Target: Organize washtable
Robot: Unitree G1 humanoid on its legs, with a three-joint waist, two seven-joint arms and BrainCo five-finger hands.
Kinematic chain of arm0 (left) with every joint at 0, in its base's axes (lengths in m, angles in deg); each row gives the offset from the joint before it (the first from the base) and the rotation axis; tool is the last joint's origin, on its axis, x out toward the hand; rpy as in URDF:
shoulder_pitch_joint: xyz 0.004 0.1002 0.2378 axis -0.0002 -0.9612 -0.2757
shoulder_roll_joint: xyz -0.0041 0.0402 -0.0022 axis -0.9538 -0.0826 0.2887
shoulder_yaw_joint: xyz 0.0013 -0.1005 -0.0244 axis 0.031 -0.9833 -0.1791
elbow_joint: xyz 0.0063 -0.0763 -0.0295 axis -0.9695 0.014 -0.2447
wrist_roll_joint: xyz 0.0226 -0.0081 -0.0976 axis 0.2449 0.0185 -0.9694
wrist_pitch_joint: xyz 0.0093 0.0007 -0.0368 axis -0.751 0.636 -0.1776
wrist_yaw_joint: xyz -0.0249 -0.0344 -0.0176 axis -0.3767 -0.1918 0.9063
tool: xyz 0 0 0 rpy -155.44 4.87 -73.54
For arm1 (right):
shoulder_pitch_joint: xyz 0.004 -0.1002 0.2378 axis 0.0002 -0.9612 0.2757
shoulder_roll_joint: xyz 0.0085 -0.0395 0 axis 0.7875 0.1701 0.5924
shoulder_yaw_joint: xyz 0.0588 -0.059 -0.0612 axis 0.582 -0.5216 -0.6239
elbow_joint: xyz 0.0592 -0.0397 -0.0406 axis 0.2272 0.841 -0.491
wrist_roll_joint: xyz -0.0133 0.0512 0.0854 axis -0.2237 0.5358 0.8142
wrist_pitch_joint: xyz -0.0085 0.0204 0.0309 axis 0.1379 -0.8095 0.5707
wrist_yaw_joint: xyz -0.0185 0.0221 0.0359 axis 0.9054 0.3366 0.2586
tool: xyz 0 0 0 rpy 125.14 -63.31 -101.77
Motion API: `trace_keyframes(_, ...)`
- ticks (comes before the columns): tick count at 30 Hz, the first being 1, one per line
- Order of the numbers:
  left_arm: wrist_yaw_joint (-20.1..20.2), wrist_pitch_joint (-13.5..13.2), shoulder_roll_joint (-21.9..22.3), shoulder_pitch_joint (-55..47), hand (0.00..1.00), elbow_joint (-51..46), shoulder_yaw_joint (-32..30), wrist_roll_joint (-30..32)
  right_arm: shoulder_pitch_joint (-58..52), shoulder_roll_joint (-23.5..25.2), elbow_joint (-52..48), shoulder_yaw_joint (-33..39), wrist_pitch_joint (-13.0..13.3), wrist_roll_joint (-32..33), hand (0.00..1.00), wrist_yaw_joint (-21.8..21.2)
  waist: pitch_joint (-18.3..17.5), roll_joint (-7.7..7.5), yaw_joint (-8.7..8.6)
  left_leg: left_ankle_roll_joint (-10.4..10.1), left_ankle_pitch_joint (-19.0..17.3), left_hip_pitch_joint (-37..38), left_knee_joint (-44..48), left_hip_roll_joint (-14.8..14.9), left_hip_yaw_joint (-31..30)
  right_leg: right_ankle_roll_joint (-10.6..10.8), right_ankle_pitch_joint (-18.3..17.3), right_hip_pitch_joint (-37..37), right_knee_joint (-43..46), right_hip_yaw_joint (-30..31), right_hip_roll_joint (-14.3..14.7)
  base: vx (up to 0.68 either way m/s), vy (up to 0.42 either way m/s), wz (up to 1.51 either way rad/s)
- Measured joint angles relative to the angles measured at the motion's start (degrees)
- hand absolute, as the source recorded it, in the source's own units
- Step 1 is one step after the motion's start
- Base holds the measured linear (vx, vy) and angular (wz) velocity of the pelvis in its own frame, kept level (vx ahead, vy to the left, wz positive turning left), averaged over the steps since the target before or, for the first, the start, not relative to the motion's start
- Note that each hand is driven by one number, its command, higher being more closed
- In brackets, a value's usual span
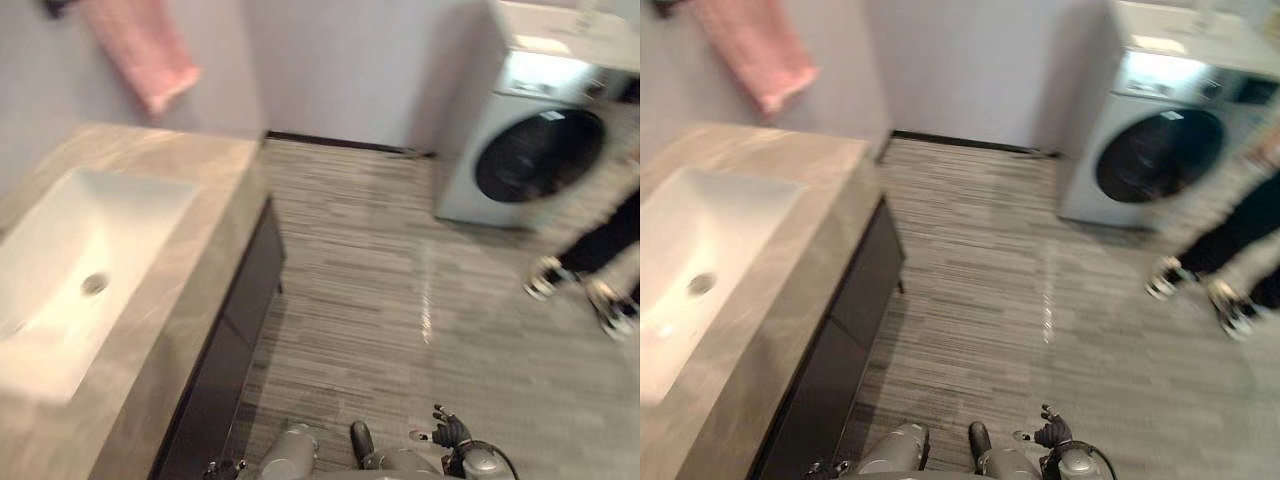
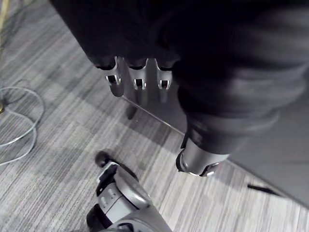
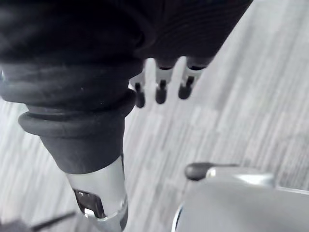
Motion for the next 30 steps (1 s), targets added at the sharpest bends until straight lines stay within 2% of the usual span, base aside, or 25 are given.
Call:
trace_keyframes(1,0.0,0.1,-0.2,0.1,0.00,0.1,-0.1,0.1,-0.3,1.0,-0.2,1.7,0.0,0.2,0.00,-0.1,0.0,-0.23,-0.26,1.0,-0.9,0.6,1.4,0.8,3.3,0.7,-0.5,-0.4,1.3,2.4,0.5,0.00,0.344,-2.21)
trace_keyframes(3,-0.2,-0.3,-1.0,0.9,0.00,-2.4,-0.8,0.4,-2.5,2.9,-2.2,3.6,0.0,0.2,0.00,-0.3,-0.6,-2.75,-0.66,2.9,-2.9,0.8,1.6,2.1,11.8,1.3,-1.0,-1.7,1.2,8.9,0.6,0.02,0.336,-1.85)
trace_keyframes(6,-0.2,-0.3,-1.9,2.0,0.00,-2.8,-0.9,1.7,-3.7,4.1,-4.2,4.5,-0.3,0.3,0.00,-0.3,-1.0,-4.23,-0.29,5.1,-4.4,-0.2,2.8,4.4,21.9,1.1,-1.0,-4.6,-0.2,11.3,-0.1,-0.02,0.281,-1.99)
trace_keyframes(7,-0.2,-0.4,-2.3,2.4,0.00,-2.7,-0.5,2.3,-3.1,4.4,-4.2,4.6,-0.7,0.9,0.00,-0.4,-1.1,-4.44,-0.09,6.6,-4.6,-0.5,2.7,6.1,27.3,1.4,-1.0,-6.9,0.4,7.4,-1.7,-0.03,0.287,-2.12)
trace_keyframes(8,-0.1,-0.3,-2.8,2.5,0.00,-2.5,-0.1,2.4,-2.4,4.4,-3.6,4.5,-1.0,1.6,0.00,-0.4,-1.2,-4.72,-0.12,7.0,-4.8,-0.5,2.5,7.3,31.7,2.1,-0.7,-9.8,2.8,0.0,-3.4,-0.01,0.345,-2.85)
trace_keyframes(9,-0.1,0.0,-3.8,3.9,0.00,-1.4,1.5,2.5,-1.7,4.9,-2.8,4.6,-1.1,2.5,0.00,-0.4,-1.3,-4.88,-0.72,8.0,-4.3,0.9,0.3,8.3,38.4,1.1,-1.4,-12.3,7.0,-18.3,-8.1,-0.01,0.270,-2.21)
trace_keyframes(10,-0.1,0.2,-3.9,4.6,0.00,-1.1,2.0,2.5,-1.5,4.9,-2.7,4.5,-1.0,2.5,0.00,-0.4,-1.3,-4.82,-0.82,8.5,-4.1,2.1,-1.1,8.5,40.9,0.1,-2.0,-12.2,8.6,-25.0,-9.9,0.01,0.213,-2.30)
trace_keyframes(11,0.0,0.2,-3.9,5.6,0.00,-1.1,2.7,2.5,-1.1,5.0,-2.3,4.2,-1.1,2.4,0.00,-0.4,-1.2,-4.55,-0.79,9.2,-3.6,4.6,-3.6,8.9,45.2,-0.9,-3.0,-10.4,10.6,-35.1,-12.5,0.00,0.154,-1.52)
trace_keyframes(12,0.0,0.2,-3.9,6.0,0.00,-1.0,3.0,2.6,-1.1,5.1,-2.0,3.6,-1.1,2.4,0.00,-0.4,-1.1,-4.45,-0.78,9.2,-3.6,6.0,-4.5,9.1,47.5,-0.8,-3.5,-9.0,11.2,-37.8,-13.1,0.01,0.146,-2.06)
trace_keyframes(13,0.2,0.3,-4.2,6.5,0.00,-0.5,3.8,2.8,-1.1,5.8,-1.3,3.1,-0.9,2.4,0.00,-0.4,-1.3,-4.78,-1.37,9.2,-3.6,8.7,-5.8,8.9,52.1,-0.3,-2.7,-4.6,11.1,-39.8,-14.1,0.01,0.085,-1.63)
trace_keyframes(16,0.3,0.6,-3.9,8.2,0.00,1.4,4.1,3.9,-0.8,6.2,-0.9,3.1,-0.7,2.4,0.00,-0.4,-1.7,-5.25,-2.20,9.2,-3.6,11.6,-6.8,8.5,58.1,0.9,-3.0,-2.0,6.5,-40.9,-14.0,0.00,-0.032,-1.56)
trace_keyframes(19,0.3,1.0,-2.1,9.2,0.00,2.5,4.7,4.5,-0.6,5.9,-0.9,3.6,-0.7,2.4,0.00,-0.5,-2.2,-3.96,-3.34,9.2,-3.6,14.4,-8.7,8.7,64.2,0.6,-3.2,-0.7,3.3,-44.5,-14.2,0.01,-0.071,-1.05)
trace_keyframes(20,0.3,1.0,-1.7,9.2,0.00,2.6,4.8,4.5,-0.5,5.9,-0.7,3.7,-0.8,2.4,0.00,-0.4,-2.3,-3.76,-3.83,8.9,-3.6,15.9,-9.5,8.6,66.4,1.4,-2.3,-0.6,2.6,-44.5,-13.8,0.03,-0.053,-0.79)
trace_keyframes(24,1.1,1.1,-0.2,9.1,0.00,3.9,5.6,4.5,-0.4,5.7,1.3,5.2,-0.8,2.5,0.00,-0.4,-4.0,-2.58,-3.59,7.0,-2.4,18.3,-11.4,8.6,71.4,1.0,4.6,3.3,-8.4,-38.0,-9.7,0.03,-0.063,-0.93)
trace_keyframes(27,1.2,1.1,-0.1,9.2,0.00,4.0,5.9,4.6,-0.3,5.7,1.5,5.2,-0.9,2.4,0.00,-0.4,-4.3,-2.19,-4.18,6.9,-2.4,19.3,-9.2,8.7,71.7,1.2,6.8,5.9,-12.5,-35.1,-9.2,-0.01,0.038,-0.54)
trace_keyframes(30,1.2,1.0,-0.3,9.1,0.00,4.0,5.8,4.6,-0.3,5.5,1.6,4.9,-1.0,2.4,0.00,-0.5,-4.3,-1.95,-4.58,6.9,-2.4,19.2,-5.9,9.4,71.7,1.5,7.3,6.6,-13.1,-32.9,-9.2,-0.04,0.118,-0.31)
